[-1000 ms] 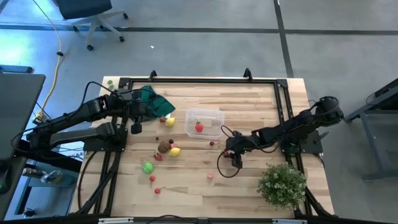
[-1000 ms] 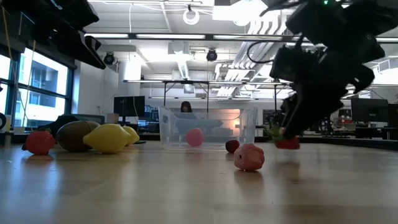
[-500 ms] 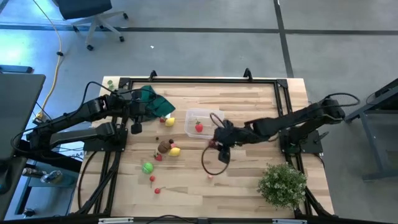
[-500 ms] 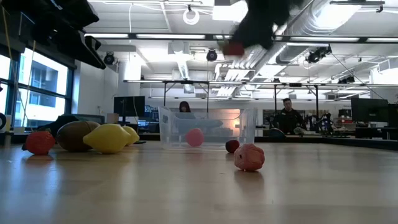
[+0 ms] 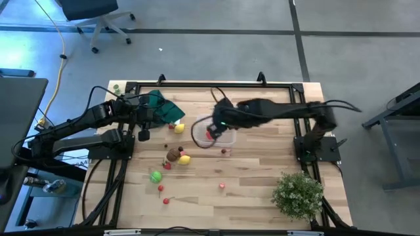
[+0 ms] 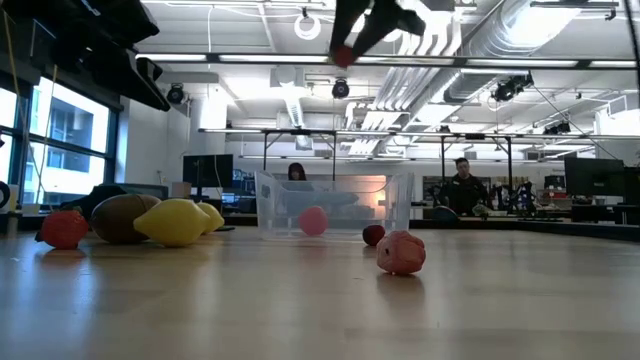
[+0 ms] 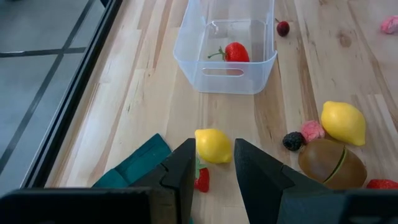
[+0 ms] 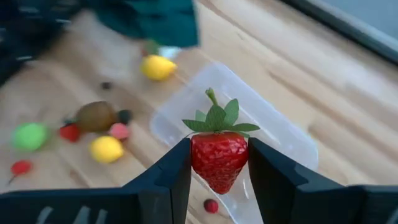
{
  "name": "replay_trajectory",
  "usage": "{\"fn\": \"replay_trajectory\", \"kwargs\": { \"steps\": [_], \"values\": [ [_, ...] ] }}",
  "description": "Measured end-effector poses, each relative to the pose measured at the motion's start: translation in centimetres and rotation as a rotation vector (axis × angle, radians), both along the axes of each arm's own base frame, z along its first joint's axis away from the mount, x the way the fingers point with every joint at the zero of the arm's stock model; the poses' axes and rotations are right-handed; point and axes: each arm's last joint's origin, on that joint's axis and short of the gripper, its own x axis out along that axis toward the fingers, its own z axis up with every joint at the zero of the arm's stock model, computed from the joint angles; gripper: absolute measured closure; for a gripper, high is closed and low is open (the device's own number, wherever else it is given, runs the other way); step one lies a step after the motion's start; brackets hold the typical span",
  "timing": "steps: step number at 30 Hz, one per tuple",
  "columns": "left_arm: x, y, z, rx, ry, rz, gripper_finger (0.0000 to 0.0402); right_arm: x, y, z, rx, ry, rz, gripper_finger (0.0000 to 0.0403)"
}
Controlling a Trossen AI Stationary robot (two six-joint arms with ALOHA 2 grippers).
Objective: Pick and placing Produce into tupperware
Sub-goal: Put the bottom right red strawberry into the transparent bin
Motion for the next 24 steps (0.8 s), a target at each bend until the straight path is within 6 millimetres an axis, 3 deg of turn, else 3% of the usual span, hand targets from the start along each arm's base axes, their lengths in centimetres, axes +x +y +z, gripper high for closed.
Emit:
{"fn": "replay_trajectory", "kwargs": {
  "steps": [5, 11, 18, 24],
  "values": [
    [0.0, 0.0, 0.0, 0.0, 0.0, 0.0, 0.0302, 3.5, -1.8, -2.7, 0.083, 0.084, -0.187, 0.0277],
    [0.0, 0.0, 0.0, 0.0, 0.0, 0.0, 0.0302, 6.4, -2.6, -7.4, 0.226, 0.136, -0.358, 0.0277],
    [0.0, 0.0, 0.0, 0.0, 0.0, 0.0, 0.0302, 7.7, -2.6, -10.9, 0.293, 0.154, -0.53, 0.0277],
    [0.0, 0.0, 0.0, 0.0, 0.0, 0.0, 0.0302, 8.0, -2.6, -12.5, 0.29, 0.205, -0.572, 0.0277]
  ]
}}
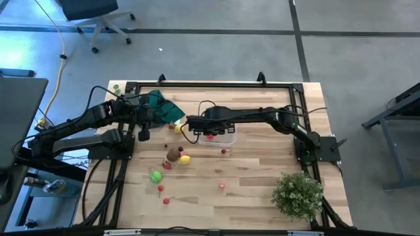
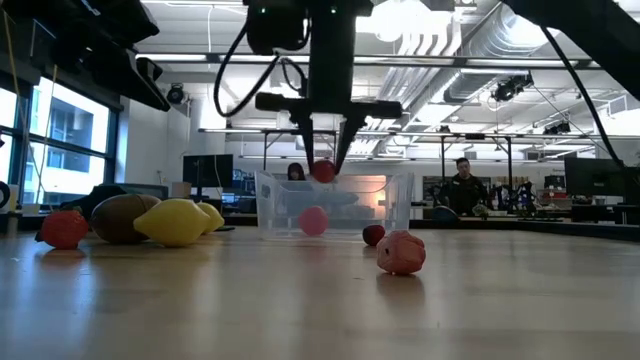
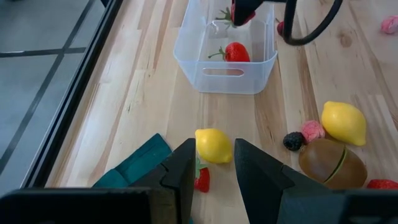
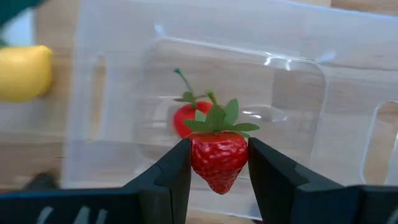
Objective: Pick and placing Produce into tupperware
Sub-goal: Put the bottom right red strawberry into the transparent bin
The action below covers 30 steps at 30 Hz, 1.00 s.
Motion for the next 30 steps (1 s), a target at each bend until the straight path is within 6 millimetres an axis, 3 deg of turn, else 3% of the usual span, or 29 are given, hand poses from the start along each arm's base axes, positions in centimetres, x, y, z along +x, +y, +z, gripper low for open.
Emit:
{"fn": "replay_trajectory", "kwargs": {
  "steps": [16, 30],
  "values": [
    [0.0, 0.0, 0.0, 0.0, 0.0, 0.001, 0.0302, -0.4, -0.8, -3.1, 0.062, 0.046, -0.043, 0.0277],
    [0.0, 0.0, 0.0, 0.0, 0.0, 0.0, 0.0302, -0.3, -1.1, -3.5, 0.052, 0.038, -0.004, 0.0277]
  ]
}}
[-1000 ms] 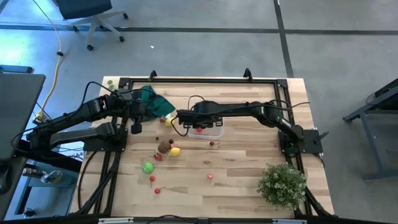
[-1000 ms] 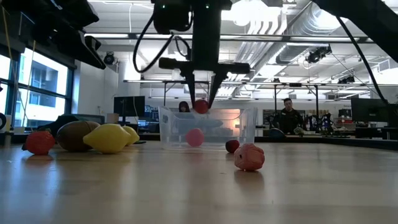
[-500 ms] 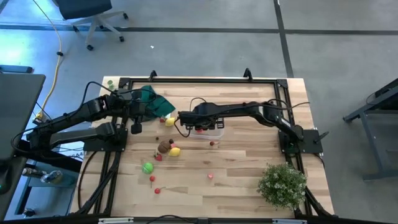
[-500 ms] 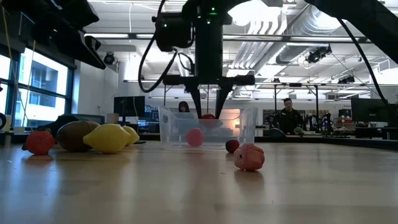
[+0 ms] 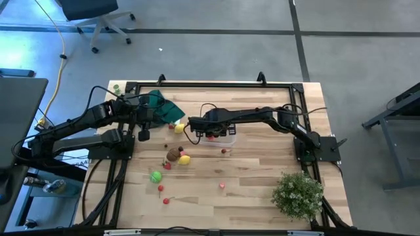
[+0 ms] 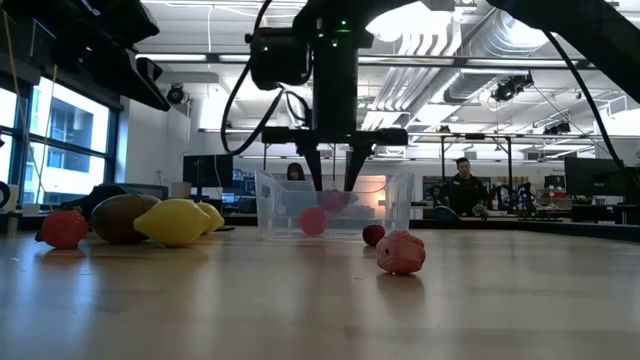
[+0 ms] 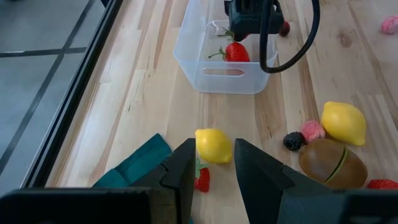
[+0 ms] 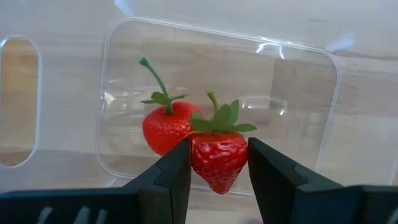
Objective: Pick and placing Produce into tupperware
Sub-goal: Put the bottom right red strawberry into the transparent bin, then put the top red cherry into the transparent bin
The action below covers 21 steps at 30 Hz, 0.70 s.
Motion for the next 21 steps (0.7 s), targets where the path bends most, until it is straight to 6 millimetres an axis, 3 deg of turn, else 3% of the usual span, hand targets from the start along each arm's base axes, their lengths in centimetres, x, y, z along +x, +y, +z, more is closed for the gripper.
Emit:
{"fn": "replay_trajectory", "kwargs": {
  "steps": [14, 21],
  "values": [
    [0.0, 0.0, 0.0, 0.0, 0.0, 0.0, 0.0302, 0.01, -0.12, 0.01, -0.01, 0.003, 0.021, 0.0224],
    [0.0, 0.0, 0.0, 0.0, 0.0, 0.0, 0.0302, 0.01, -0.18, 0.7, -0.018, -0.016, 0.054, 0.0217]
  ]
}}
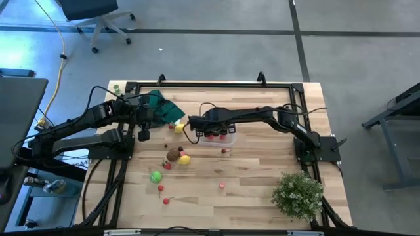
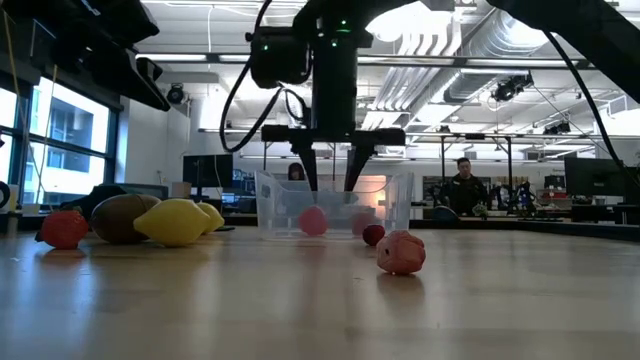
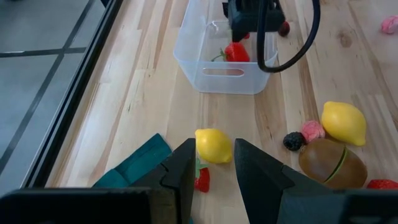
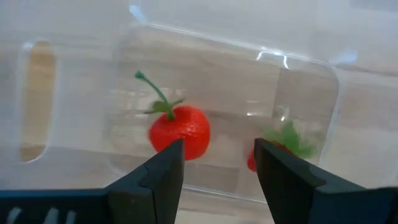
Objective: Pick and placing Produce into tupperware
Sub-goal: Put the top red cherry into the transparent bin
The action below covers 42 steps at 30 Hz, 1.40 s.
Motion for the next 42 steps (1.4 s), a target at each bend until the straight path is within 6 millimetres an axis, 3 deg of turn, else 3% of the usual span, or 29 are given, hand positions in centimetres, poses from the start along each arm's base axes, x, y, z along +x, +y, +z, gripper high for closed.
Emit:
{"fn": "replay_trajectory", "kwargs": {
  "steps": [6, 12, 16, 20, 25, 30, 35, 42],
  "values": [
    [0.0, 0.0, 0.0, 0.0, 0.0, 0.0, 0.0302, -1.1, 1.5, 4.4, -0.106, -0.093, 0.038, 0.0217],
    [0.0, 0.0, 0.0, 0.0, 0.0, 0.0, 0.0302, -2.8, 5.4, 8.7, -0.242, -0.146, 0.202, 0.0217],
    [0.0, 0.0, 0.0, 0.0, 0.0, 0.0, 0.0302, -4.0, 9.1, 9.6, -0.279, -0.123, 0.327, 0.0217],
    [0.0, 0.0, 0.0, 0.0, 0.0, 0.0, 0.0302, -5.2, 12.8, 9.8, -0.308, -0.131, 0.321, 0.0217],
    [0.0, 0.0, 0.0, 0.0, 0.0, 0.0, 0.0302, -6.6, 15.9, 7.7, -0.263, -0.136, 0.198, 0.0217],
    [0.0, 0.0, 0.0, 0.0, 0.0, 0.0, 0.0302, -7.5, 17.9, 3.5, -0.281, -0.143, 0.153, 0.0217],
    [0.0, 0.0, 0.0, 0.0, 0.0, 0.0, 0.0302, -8.7, 18.2, -0.7, -0.285, -0.136, 0.096, 0.0217],
    [0.0, 0.0, 0.0, 0.0, 0.0, 0.0, 0.0302, -9.1, 17.7, -4.6, -0.313, -0.231, 0.072, 0.0217]
  ]
}}
